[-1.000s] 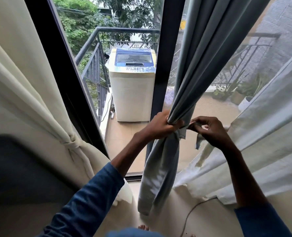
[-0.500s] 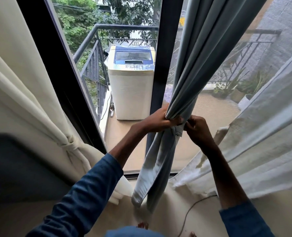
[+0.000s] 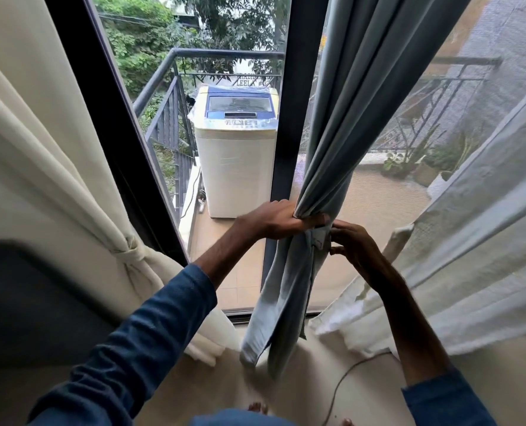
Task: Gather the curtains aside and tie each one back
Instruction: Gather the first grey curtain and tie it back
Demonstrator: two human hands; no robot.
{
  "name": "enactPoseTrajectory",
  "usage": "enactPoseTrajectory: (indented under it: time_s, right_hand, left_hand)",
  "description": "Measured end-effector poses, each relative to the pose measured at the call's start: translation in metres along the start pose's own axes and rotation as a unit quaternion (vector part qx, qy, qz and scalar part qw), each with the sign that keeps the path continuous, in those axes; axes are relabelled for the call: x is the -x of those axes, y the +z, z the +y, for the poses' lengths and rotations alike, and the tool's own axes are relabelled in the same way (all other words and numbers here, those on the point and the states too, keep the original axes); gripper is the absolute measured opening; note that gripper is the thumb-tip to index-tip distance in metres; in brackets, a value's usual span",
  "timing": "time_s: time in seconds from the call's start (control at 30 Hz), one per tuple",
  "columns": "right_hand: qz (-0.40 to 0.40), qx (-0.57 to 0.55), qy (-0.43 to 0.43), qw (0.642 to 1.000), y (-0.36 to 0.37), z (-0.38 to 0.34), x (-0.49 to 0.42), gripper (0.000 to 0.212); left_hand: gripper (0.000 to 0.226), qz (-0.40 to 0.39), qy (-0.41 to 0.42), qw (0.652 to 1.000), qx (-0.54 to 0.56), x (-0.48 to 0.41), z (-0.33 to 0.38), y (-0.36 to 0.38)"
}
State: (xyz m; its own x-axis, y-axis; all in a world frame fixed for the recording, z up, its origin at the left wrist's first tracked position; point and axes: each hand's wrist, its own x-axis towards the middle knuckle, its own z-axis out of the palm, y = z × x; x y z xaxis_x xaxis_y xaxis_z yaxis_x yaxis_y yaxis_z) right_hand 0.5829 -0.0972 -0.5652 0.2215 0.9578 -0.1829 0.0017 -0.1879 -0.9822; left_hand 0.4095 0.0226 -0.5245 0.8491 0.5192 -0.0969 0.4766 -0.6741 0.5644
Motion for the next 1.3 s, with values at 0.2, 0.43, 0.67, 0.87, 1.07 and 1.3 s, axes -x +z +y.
enactPoseTrajectory:
  time_s: [0.2,0.43,0.67,0.87,1.07,1.3]
  right_hand:
    - [-0.003,0.001,-0.002,1.000,0.002,0.004,0.006,0.027]
    - [-0.082,0.030,-0.066,0.994,-0.003,0.009,0.024,0.046]
    - [0.114,0.159,-0.186,0.963,0.035,0.023,0.020,0.038]
    - [0.118,0.182,-0.191,0.957,0.031,0.018,0.016,0.035]
    - [0.127,0.206,-0.218,0.945,0.029,0.013,0.013,0.036]
    - [0.208,0.220,-0.162,0.939,0.029,0.019,0.011,0.031]
  left_hand:
    - [0.079,0.032,0.008,0.999,-0.003,0.002,0.003,0.006]
    - [0.093,0.142,0.063,0.944,-0.291,0.001,0.009,-0.007]
    - [0.082,0.069,0.028,0.968,-0.239,0.002,0.004,-0.008]
    - [0.075,0.012,0.054,0.971,-0.235,0.012,-0.013,-0.023]
    - [0.071,0.053,0.076,0.968,-0.234,0.035,-0.021,-0.014]
    - [0.035,0.099,0.048,0.972,-0.206,0.067,-0.011,-0.001]
